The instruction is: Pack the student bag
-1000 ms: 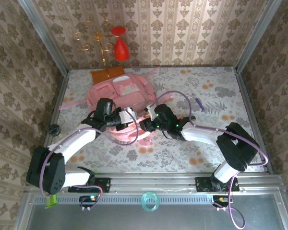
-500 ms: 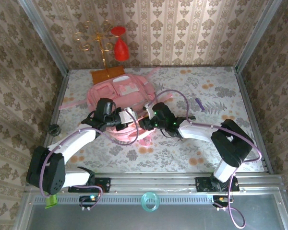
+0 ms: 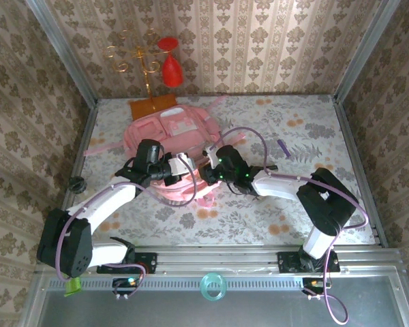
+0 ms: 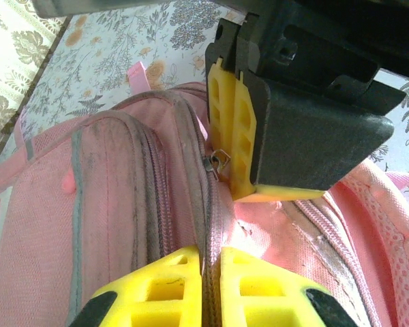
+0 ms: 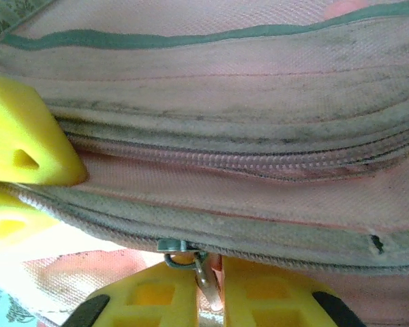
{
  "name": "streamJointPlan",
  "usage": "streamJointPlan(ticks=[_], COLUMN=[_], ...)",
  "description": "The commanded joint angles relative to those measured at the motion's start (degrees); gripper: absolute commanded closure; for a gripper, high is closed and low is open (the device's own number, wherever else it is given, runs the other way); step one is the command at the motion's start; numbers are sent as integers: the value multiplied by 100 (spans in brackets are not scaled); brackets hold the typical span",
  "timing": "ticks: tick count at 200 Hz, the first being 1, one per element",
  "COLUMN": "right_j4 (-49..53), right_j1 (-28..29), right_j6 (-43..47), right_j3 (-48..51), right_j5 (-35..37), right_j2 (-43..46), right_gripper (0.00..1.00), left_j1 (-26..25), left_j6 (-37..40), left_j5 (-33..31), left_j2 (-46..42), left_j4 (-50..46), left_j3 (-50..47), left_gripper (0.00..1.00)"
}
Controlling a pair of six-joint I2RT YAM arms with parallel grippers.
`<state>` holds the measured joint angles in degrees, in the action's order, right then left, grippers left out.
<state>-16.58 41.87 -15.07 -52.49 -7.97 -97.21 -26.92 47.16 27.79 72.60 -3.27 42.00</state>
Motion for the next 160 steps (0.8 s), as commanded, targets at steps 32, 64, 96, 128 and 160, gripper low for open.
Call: streamJointPlan(ticks=[32, 64, 96, 128, 160], right_j4=[99, 539, 1345, 1919, 1484], right_j1=[-64, -199, -614, -916, -871], right_j6=[56, 102, -75, -239, -375], right_j3=[376, 409, 135, -246, -164], right_j5=[178, 371, 601, 757, -11], right_j2=[407, 577, 471, 288, 475], right_gripper=[100, 100, 100, 100, 100], left_j1=[38, 255, 458, 675, 814], left_j6=[79, 152, 133, -40, -371], left_j5=[29, -72, -208, -304, -854], left_j2=[-198, -261, -457, -686, -674], left_j4=[215, 131, 139, 254, 246], left_j3=[28, -7, -166, -389, -402], left_gripper=[100, 100, 100, 100, 88])
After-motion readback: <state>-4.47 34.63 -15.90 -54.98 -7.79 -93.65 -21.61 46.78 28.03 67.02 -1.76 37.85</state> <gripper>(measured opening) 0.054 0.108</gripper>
